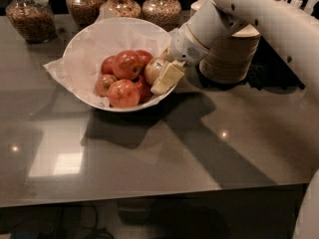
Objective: Pick apple from white bowl
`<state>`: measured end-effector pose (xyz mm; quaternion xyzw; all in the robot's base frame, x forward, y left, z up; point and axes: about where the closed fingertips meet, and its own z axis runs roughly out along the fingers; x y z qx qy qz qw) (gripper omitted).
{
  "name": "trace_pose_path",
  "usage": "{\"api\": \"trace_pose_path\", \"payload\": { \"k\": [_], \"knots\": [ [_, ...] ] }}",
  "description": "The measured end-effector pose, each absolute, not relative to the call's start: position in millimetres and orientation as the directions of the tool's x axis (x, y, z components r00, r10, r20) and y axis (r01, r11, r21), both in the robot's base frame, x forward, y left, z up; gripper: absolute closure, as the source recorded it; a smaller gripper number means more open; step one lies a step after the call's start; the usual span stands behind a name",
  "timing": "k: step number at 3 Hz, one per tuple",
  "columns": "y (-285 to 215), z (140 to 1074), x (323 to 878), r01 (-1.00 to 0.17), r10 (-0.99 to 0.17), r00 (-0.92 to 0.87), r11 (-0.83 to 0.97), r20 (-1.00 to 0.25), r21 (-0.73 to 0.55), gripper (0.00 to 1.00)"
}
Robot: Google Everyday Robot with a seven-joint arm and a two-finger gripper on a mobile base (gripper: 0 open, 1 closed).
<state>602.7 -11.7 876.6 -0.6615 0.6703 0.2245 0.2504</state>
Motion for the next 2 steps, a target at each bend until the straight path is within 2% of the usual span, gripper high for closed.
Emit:
{"api": "trace_pose_path", "payload": {
  "k": [1, 2],
  "knots": [
    [-12, 877, 603, -0.999, -0.774, 0.001, 0.024, -0.633, -0.03, 0.84],
    [-14, 887, 596, -0.999, -0.752, 0.011, 0.024, -0.659, -0.044, 1.0]
  ]
}}
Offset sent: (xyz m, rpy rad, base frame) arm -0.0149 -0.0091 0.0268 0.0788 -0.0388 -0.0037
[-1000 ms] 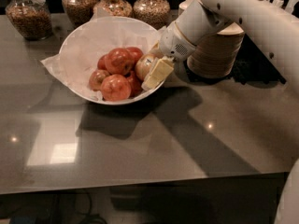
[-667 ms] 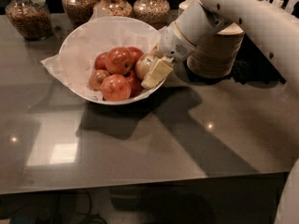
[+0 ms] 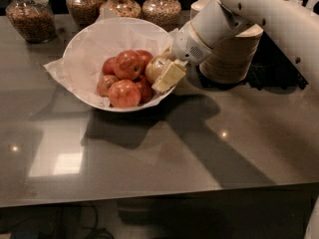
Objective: Pick apple from white bowl
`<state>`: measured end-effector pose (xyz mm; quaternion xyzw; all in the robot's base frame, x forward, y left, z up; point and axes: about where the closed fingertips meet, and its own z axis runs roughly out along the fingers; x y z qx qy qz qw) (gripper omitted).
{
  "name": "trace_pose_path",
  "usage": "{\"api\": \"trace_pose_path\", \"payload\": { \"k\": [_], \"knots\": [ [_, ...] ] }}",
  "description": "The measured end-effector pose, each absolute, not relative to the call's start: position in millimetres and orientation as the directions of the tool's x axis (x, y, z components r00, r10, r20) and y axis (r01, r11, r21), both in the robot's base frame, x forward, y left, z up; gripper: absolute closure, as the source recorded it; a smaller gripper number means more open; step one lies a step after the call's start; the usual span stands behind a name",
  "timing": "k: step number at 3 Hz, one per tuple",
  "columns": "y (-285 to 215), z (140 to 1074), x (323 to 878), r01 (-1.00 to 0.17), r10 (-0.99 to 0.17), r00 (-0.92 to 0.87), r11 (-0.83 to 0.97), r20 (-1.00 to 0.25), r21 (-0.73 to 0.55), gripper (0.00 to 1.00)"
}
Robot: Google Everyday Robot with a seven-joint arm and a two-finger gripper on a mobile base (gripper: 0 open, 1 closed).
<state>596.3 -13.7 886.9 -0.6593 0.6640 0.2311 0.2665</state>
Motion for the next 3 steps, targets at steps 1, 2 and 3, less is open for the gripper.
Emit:
{"api": "trace_pose_path", "payload": {
  "k": [1, 2, 3],
  "knots": [
    [-14, 924, 582, -0.993, -0.711, 0.074, 0.008, -0.699, -0.114, 1.0],
    [-12, 961, 561, -0.98, -0.684, 0.155, -0.014, -0.713, -0.2, 1.0],
    [-14, 1011, 496, -0.952, -0.692, 0.272, -0.092, -0.669, -0.292, 1.0]
  ]
}}
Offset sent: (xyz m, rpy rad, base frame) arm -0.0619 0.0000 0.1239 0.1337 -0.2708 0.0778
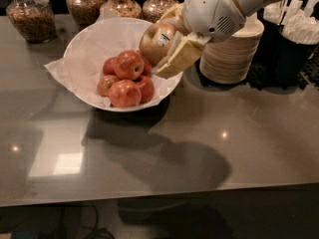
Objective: Pick apple from white bowl
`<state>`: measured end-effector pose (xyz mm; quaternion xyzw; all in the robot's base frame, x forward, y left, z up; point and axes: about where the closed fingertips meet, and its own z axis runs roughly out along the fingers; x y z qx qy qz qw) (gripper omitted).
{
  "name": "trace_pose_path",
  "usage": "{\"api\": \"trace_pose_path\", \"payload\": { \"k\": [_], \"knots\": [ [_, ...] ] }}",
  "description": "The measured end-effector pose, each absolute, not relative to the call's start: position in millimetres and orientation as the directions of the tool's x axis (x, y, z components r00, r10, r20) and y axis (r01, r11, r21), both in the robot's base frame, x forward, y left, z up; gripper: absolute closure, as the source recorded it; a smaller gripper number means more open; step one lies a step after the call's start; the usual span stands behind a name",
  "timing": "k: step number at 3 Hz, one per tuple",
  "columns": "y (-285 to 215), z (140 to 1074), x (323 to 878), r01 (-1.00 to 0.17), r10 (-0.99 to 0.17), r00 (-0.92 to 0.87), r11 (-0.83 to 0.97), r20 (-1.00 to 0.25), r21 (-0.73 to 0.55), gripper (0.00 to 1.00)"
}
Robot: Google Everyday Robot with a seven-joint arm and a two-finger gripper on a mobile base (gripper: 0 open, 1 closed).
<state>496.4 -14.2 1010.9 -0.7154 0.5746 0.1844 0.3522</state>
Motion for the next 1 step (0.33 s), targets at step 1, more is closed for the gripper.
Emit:
{"api": "trace_pose_path", "payload": {
  "k": [1],
  "knots": [
    [-14.2, 1010.9, 496.4, -0.952, -0.692, 0.272, -0.092, -0.669, -0.292, 1.0]
  ]
}}
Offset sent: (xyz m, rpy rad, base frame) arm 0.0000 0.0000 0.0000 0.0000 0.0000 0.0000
